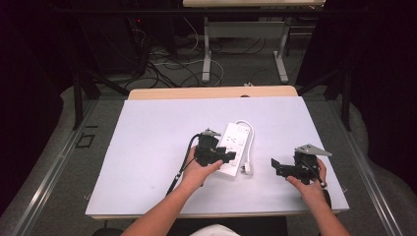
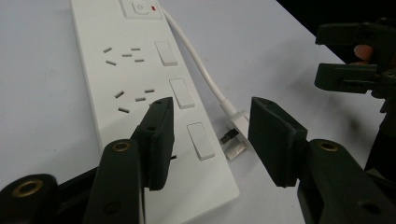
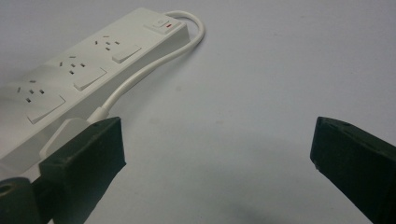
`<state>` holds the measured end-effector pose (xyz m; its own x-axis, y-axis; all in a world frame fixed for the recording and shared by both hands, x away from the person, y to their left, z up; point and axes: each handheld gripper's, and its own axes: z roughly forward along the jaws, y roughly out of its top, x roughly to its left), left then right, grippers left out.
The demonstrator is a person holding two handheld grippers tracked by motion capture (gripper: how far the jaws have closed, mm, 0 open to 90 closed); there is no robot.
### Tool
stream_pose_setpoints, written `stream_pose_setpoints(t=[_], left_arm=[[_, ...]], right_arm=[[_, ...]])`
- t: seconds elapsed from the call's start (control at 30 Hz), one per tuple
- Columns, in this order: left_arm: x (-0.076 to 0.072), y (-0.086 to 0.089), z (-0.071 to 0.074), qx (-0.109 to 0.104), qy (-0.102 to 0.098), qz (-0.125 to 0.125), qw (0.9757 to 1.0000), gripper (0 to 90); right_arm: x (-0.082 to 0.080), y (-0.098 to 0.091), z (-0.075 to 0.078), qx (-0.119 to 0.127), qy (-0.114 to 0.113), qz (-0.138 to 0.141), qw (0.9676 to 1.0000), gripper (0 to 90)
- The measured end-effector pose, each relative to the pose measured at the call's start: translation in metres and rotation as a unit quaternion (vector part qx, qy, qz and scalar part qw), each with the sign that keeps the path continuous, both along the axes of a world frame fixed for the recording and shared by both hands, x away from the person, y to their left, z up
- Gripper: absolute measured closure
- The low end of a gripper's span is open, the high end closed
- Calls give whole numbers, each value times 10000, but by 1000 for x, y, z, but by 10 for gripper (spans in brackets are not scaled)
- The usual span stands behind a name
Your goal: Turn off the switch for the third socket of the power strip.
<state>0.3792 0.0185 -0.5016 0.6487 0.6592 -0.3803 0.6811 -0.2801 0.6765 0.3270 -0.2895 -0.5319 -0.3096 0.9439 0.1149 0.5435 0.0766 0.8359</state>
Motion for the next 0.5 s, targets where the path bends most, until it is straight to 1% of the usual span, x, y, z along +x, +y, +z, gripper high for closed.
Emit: stream_pose_setpoints(t=[0.07,0.1,0.13,0.17,0.23,0.27,0.3,0.33,0.37,0.47,0.5], left_arm=[[1,0,-1,5,30,-11,10000,539],[3,-1,-2,28,94,-41,9999,546],[2,-2,-3,-12,157,18,9999,553],[3,-2,-4,-23,191,0,9998,561],[4,-2,-5,9,178,-23,9998,570],[4,-3,-6,-54,240,39,9997,577],[5,-3,-7,7,290,8,9996,586],[5,-3,-7,7,290,8,9996,592],[6,-5,-9,0,355,21,9994,600],[7,-5,-11,-6,382,14,9993,632],[8,-6,-11,89,404,-12,9991,637]], right_arm=[[0,0,0,28,49,4,10000,24],[0,0,0,34,52,12,10000,24],[0,0,0,39,52,16,10000,24],[0,0,0,48,57,16,10000,24],[-1,0,0,61,52,23,10000,24],[-1,0,0,44,49,-3,10000,24],[0,-1,0,52,54,17,10000,24],[0,-1,0,35,40,23,10000,24],[0,-1,0,33,42,19,10000,24],[0,-1,0,32,52,19,10000,24],[0,-1,0,57,77,7,10000,24]])
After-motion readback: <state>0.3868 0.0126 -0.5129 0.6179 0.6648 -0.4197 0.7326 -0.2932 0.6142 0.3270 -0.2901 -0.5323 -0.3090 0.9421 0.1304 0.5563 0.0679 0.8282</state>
